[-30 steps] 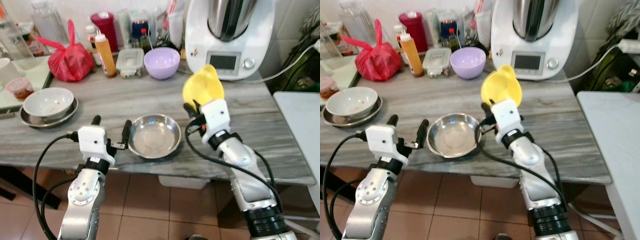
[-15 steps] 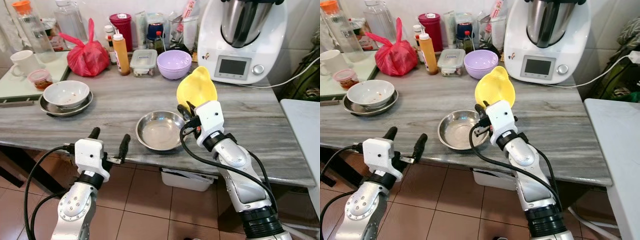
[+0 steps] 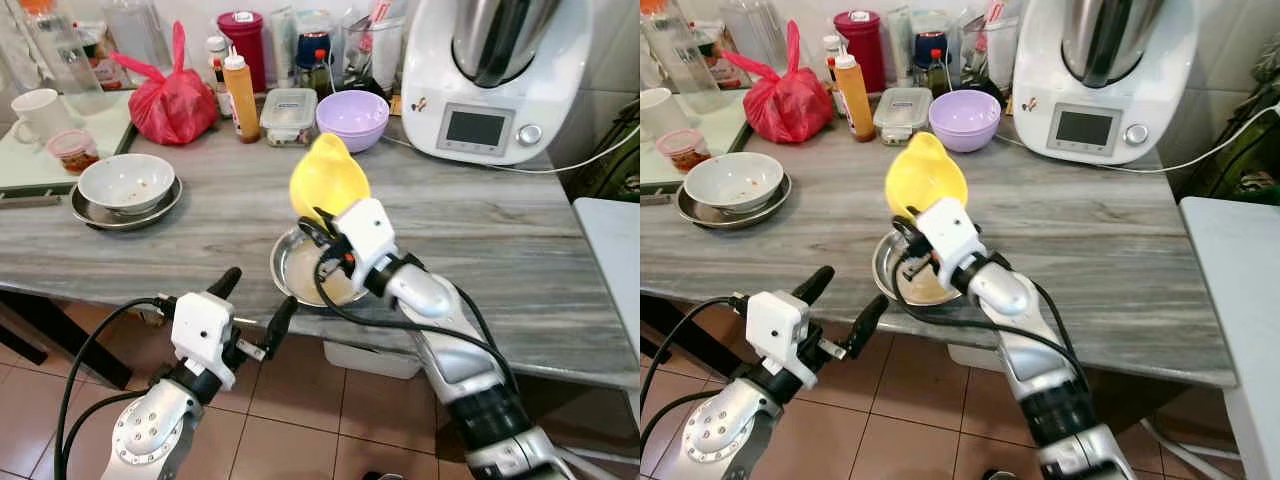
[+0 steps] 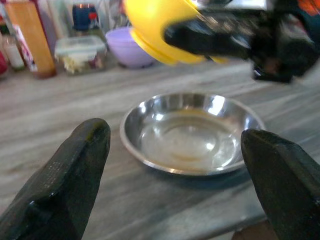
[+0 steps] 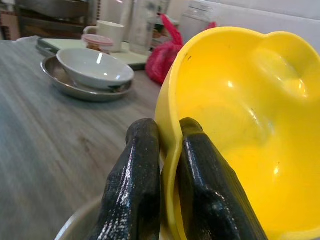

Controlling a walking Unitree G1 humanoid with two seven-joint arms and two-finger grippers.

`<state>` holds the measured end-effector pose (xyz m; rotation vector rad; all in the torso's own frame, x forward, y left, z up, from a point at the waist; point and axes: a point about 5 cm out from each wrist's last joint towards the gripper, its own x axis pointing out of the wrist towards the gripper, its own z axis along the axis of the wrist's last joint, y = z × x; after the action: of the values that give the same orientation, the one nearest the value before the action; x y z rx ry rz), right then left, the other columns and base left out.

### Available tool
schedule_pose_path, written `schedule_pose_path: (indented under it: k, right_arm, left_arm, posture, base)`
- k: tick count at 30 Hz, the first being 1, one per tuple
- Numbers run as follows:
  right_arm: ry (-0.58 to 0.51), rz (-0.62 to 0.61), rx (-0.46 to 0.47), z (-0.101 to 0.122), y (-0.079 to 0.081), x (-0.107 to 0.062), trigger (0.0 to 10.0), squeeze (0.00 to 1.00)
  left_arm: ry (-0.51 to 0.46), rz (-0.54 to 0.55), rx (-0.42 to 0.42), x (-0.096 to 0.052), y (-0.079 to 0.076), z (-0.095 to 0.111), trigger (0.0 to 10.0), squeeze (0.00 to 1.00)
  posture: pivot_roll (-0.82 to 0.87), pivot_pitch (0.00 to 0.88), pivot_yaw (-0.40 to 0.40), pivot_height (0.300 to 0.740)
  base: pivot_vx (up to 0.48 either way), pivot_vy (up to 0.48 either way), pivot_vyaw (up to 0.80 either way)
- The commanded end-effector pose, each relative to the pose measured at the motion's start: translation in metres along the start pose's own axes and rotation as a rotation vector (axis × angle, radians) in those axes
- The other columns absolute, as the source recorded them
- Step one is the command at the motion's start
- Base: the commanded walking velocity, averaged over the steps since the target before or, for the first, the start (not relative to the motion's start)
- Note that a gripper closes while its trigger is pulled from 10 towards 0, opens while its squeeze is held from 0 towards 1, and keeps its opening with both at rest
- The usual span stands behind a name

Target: Setting the table

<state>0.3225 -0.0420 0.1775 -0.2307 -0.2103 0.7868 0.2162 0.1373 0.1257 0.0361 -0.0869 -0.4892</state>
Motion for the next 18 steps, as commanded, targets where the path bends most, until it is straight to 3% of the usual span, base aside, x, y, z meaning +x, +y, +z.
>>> schedule_pose_path:
  k: [1, 5, 18]
  right_arm:
    - [-0.019, 0.030, -0.016, 0.004, 0.004, 0.006, 10.0, 0.00]
    - [-0.017, 0.070, -0.024, 0.006, 0.007, 0.028, 10.0, 0.00]
    - [0.094, 0.108, -0.047, -0.003, 0.014, 0.053, 10.0, 0.00]
  left_arm:
    - [0.006, -0.009, 0.012, -0.002, 0.000, 0.002, 10.0, 0.00]
    - [0.017, 0.003, 0.009, -0.006, 0.001, 0.002, 10.0, 0.00]
    - [0.008, 0.004, -0.020, -0.004, -0.008, 0.001, 10.0, 0.00]
  posture:
    - [0.01, 0.143, 0.017, 0.740]
    - [0.03, 0.152, 0.002, 0.740]
    - [0.04, 0.153, -0.016, 0.740]
  base:
    - [0.000, 0.000, 0.00]
    - [0.000, 0.000, 0.00]
    - [0.000, 0.000, 0.00]
